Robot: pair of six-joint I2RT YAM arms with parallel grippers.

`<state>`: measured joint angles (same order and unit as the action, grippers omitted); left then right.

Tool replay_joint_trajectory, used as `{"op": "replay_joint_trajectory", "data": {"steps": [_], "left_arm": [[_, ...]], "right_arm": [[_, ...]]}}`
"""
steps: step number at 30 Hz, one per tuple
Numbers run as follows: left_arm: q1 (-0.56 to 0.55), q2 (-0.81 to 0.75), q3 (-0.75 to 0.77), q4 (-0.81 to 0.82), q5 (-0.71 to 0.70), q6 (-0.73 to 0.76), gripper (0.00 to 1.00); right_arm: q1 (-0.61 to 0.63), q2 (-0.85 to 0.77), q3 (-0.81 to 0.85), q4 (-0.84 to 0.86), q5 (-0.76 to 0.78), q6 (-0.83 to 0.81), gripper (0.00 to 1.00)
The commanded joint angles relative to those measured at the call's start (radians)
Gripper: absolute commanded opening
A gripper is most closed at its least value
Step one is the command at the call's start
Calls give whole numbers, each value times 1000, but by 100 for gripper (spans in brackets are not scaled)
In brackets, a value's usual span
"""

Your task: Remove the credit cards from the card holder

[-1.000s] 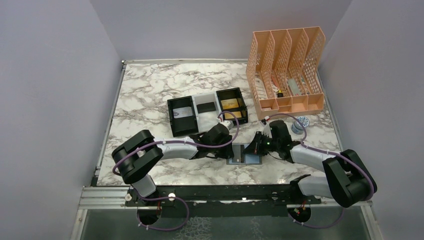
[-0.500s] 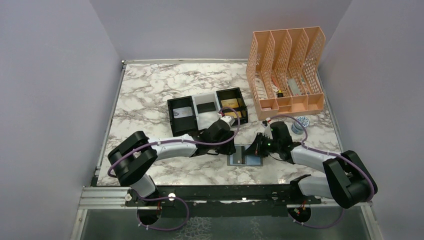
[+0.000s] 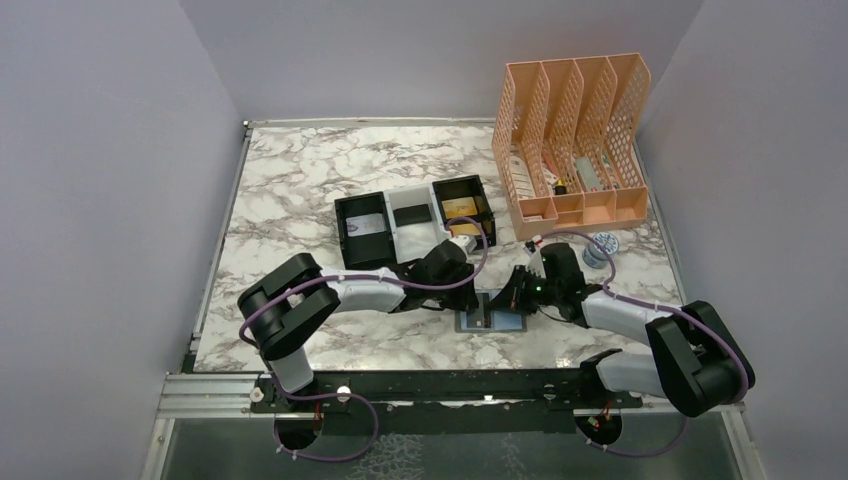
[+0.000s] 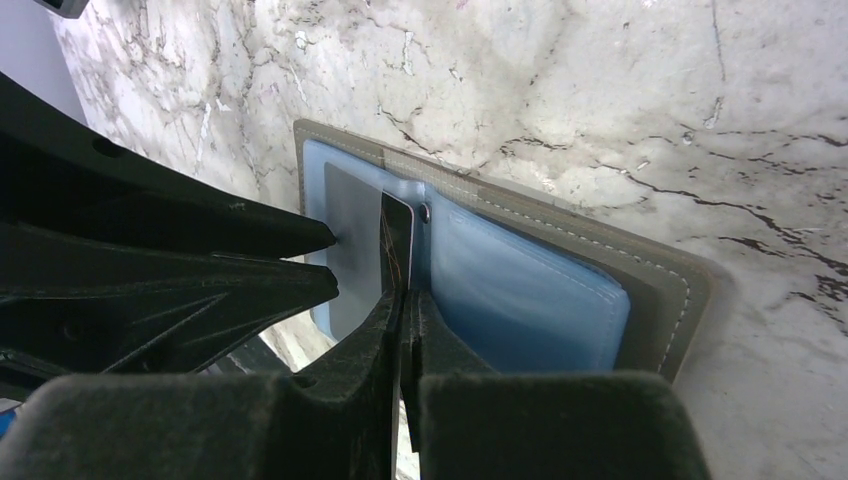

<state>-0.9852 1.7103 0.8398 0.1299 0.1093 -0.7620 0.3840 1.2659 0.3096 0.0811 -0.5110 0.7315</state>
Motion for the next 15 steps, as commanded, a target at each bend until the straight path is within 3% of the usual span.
{"op": "replay_joint_trajectory", "data": {"steps": [1, 8, 15], "left_arm": [[-9, -3, -48, -93, -56, -3, 28], [-9, -58, -53, -131, -65, 8, 28], [-9, -82, -65, -126, -20, 26, 29]], "right_arm": [[-5, -22, -14, 34, -20, 22, 5], [-4, -12, -44, 68, -21, 71, 20], [-4, 16, -54, 77, -24, 74, 21]]}}
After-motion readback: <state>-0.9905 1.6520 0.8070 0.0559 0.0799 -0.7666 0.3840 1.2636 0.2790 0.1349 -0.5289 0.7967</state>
